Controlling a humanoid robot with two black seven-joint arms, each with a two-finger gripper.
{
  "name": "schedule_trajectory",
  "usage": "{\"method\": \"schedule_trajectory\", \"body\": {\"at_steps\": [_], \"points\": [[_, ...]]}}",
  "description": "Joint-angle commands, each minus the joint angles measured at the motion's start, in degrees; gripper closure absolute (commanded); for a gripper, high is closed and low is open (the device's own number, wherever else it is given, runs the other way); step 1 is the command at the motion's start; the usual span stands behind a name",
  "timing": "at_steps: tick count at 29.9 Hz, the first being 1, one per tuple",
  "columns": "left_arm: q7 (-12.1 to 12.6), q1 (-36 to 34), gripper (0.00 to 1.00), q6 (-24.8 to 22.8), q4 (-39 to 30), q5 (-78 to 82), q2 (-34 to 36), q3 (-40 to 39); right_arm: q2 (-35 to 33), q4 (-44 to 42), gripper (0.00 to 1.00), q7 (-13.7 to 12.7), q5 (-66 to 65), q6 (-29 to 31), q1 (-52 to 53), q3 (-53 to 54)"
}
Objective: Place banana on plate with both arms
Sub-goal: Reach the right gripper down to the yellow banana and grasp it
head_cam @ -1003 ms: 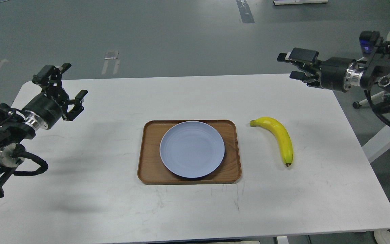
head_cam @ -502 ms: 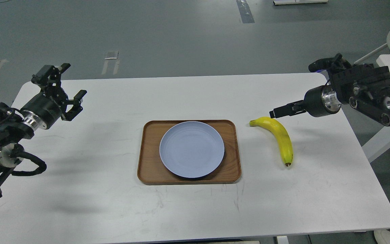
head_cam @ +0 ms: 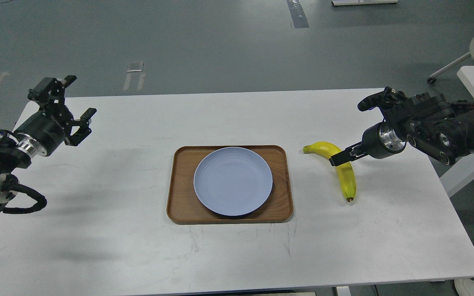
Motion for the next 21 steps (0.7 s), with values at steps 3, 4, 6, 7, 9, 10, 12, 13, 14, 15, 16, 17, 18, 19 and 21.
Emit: {"method": "schedule_trajectory", "body": {"at_steps": [3, 4, 6, 7, 9, 10, 12, 13, 14, 15, 16, 17, 18, 19, 21], "points": [[0.0, 0.0, 0.02, 0.0, 0.0, -0.5, 0.1, -0.1, 0.5, 0.1, 0.09, 0.0, 0.0, 0.0, -0.3, -0.1], [0.0, 0.0, 0.02, 0.0, 0.0, -0.5, 0.1, -0.1, 0.5, 0.1, 0.10, 0.0, 0.0, 0.0, -0.4, -0.1], [0.0, 0.0, 0.02, 0.0, 0.0, -0.5, 0.3, -0.1, 0.5, 0.1, 0.18, 0.0, 0.0, 0.0, -0.5, -0.1], [0.0, 0.0, 0.02, 0.0, 0.0, -0.5, 0.4, -0.1, 0.5, 0.1, 0.24, 0.0, 0.0, 0.0, -0.7, -0.2], [0.0, 0.0, 0.02, 0.0, 0.0, -0.5, 0.4, -0.2, 0.5, 0.1, 0.34, 0.0, 0.0, 0.0, -1.1, -0.2], [0.0, 0.0, 0.02, 0.0, 0.0, -0.6, 0.4, -0.2, 0.5, 0.1, 0.48, 0.0, 0.0, 0.0, -1.4, -0.2], [0.0, 0.1, 0.02, 0.0, 0.0, -0.6, 0.4, -0.2, 0.5, 0.1, 0.68, 0.0, 0.0, 0.0, -1.5, -0.3], [0.0, 0.1, 0.02, 0.0, 0.0, -0.6, 0.5, -0.2, 0.5, 0.1, 0.72, 0.0, 0.0, 0.0, -1.5, -0.3], [0.0, 0.1, 0.02, 0.0, 0.0, -0.6, 0.5, -0.2, 0.4, 0.1, 0.72, 0.0, 0.0, 0.0, -1.6, -0.3], [0.0, 0.1, 0.02, 0.0, 0.0, -0.6, 0.5, -0.2, 0.4, 0.1, 0.73, 0.0, 0.0, 0.0, -1.6, -0.3], [0.0, 0.1, 0.02, 0.0, 0.0, -0.6, 0.4, -0.3, 0.3, 0.1, 0.78, 0.0, 0.0, 0.0, -1.6, -0.3], [0.0, 0.1, 0.02, 0.0, 0.0, -0.6, 0.4, -0.3, 0.1, 0.1, 0.84, 0.0, 0.0, 0.0, -1.6, -0.3], [0.0, 0.1, 0.02, 0.0, 0.0, -0.7, 0.4, -0.4, 0.0, 0.2, 0.86, 0.0, 0.0, 0.0, -1.5, -0.2], [0.0, 0.0, 0.02, 0.0, 0.0, -0.7, 0.4, -0.4, -0.1, 0.4, 0.88, 0.0, 0.1, 0.0, -1.3, -0.2], [0.0, -0.1, 0.02, 0.0, 0.0, -0.7, 0.4, -0.5, -0.3, 0.7, 0.88, 0.0, 0.2, 0.0, -0.8, -0.2]]}}
